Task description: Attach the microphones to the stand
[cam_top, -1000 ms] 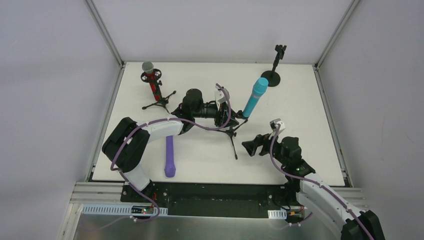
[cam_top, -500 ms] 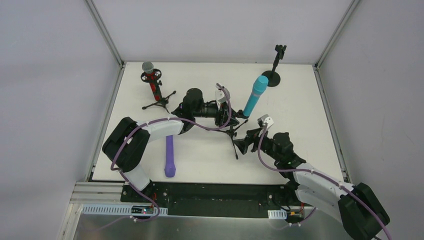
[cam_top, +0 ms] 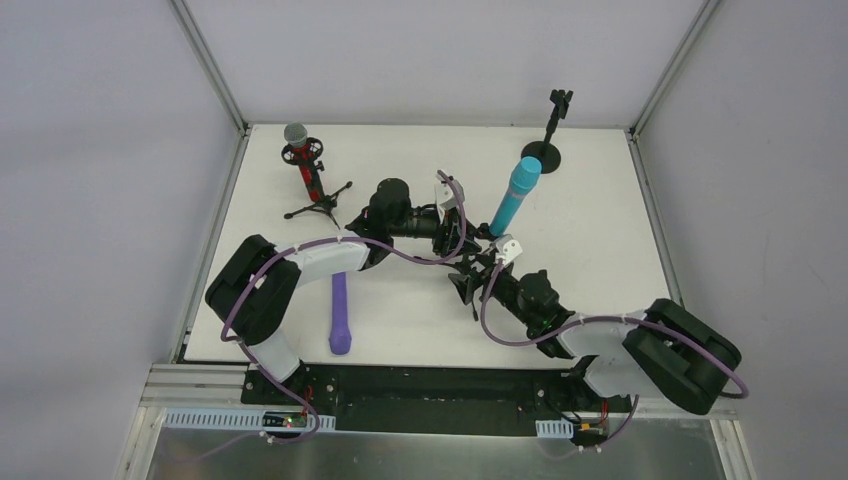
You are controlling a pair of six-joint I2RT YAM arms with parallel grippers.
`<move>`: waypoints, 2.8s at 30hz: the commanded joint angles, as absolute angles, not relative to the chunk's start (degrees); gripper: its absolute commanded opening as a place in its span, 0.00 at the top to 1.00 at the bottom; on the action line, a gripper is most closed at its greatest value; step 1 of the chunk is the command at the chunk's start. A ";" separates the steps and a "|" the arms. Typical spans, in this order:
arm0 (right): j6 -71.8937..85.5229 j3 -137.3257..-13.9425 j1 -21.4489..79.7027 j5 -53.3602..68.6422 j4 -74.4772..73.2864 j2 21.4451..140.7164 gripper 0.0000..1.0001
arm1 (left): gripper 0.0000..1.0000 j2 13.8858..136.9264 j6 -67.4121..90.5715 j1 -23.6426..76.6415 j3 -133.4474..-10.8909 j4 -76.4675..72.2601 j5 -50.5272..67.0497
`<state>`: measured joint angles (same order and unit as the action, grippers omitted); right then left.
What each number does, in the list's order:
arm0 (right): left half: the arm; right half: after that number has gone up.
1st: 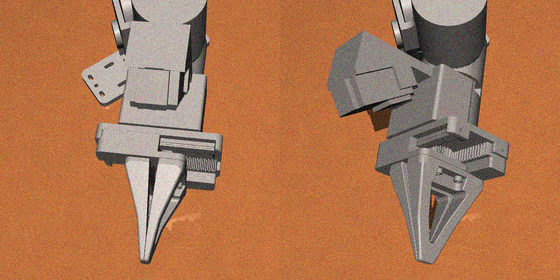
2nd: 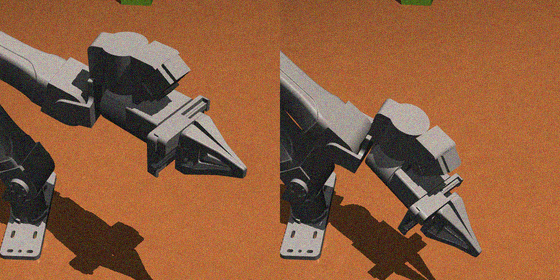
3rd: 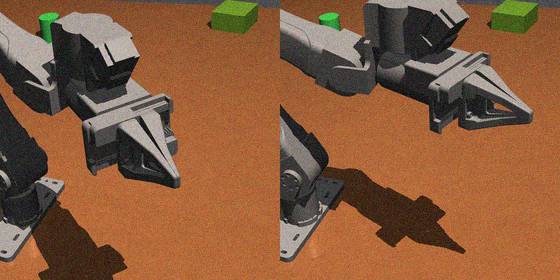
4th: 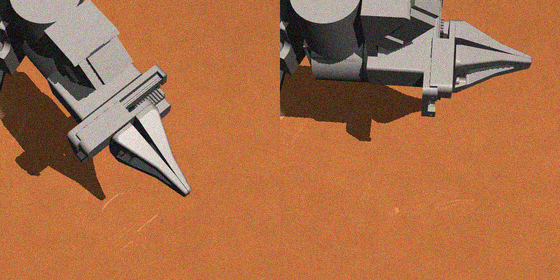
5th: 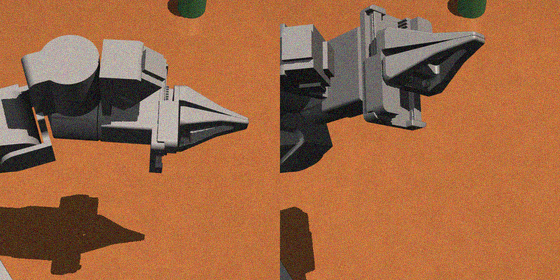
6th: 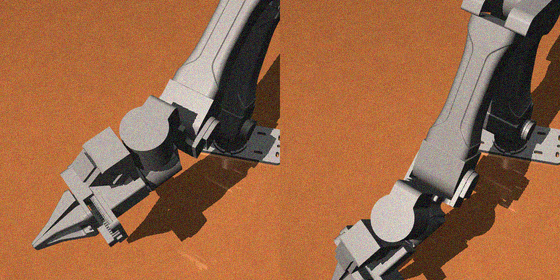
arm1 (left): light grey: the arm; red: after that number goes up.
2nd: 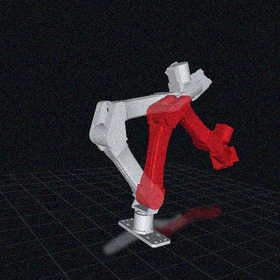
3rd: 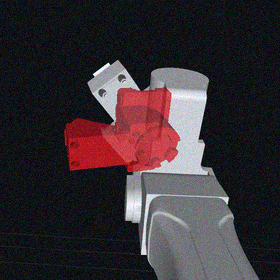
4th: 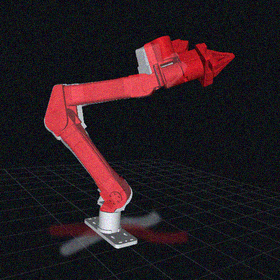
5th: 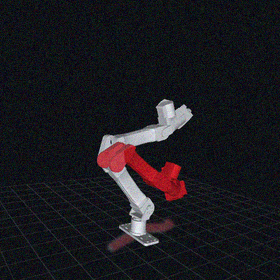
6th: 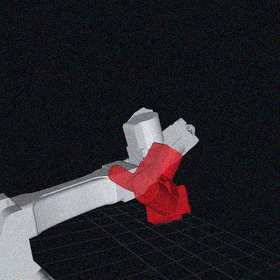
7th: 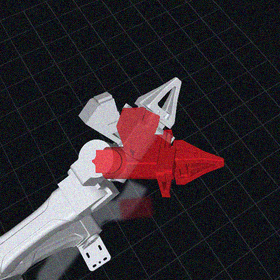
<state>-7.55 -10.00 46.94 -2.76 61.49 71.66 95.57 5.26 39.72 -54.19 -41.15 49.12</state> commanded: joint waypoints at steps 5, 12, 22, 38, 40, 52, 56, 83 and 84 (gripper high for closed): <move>-11.17 -13.88 49.96 -16.61 78.70 81.06 0.23 | 1.00 93.15 6.82 40.65 -55.65 -40.87 51.49; -15.30 -15.61 51.53 -22.64 87.27 89.54 0.25 | 1.00 92.26 7.03 40.96 -55.56 -40.86 51.81; -16.84 -18.37 52.38 -22.97 87.28 93.51 0.54 | 1.00 91.72 7.52 41.04 -55.64 -40.87 52.12; -17.56 -19.71 54.44 -24.49 87.27 94.85 1.00 | 1.00 88.89 6.72 41.09 -54.77 -41.26 50.82; -18.06 -20.30 54.97 -25.34 87.28 95.29 1.00 | 1.00 88.10 6.48 41.05 -54.68 -41.22 50.76; -19.78 -23.17 58.27 -26.64 87.28 99.21 1.00 | 1.00 84.22 5.85 40.97 -54.56 -39.61 49.45; -20.99 -23.57 59.07 -26.76 87.26 100.24 1.00 | 1.00 82.55 5.57 40.95 -54.43 -39.09 48.88; -21.63 -27.09 59.35 -19.91 79.95 102.32 1.00 | 1.00 73.76 12.80 36.85 -50.38 -50.23 48.23; -21.58 -27.23 59.40 -19.77 79.45 102.19 1.00 | 1.00 73.15 12.97 36.49 -49.91 -50.60 48.01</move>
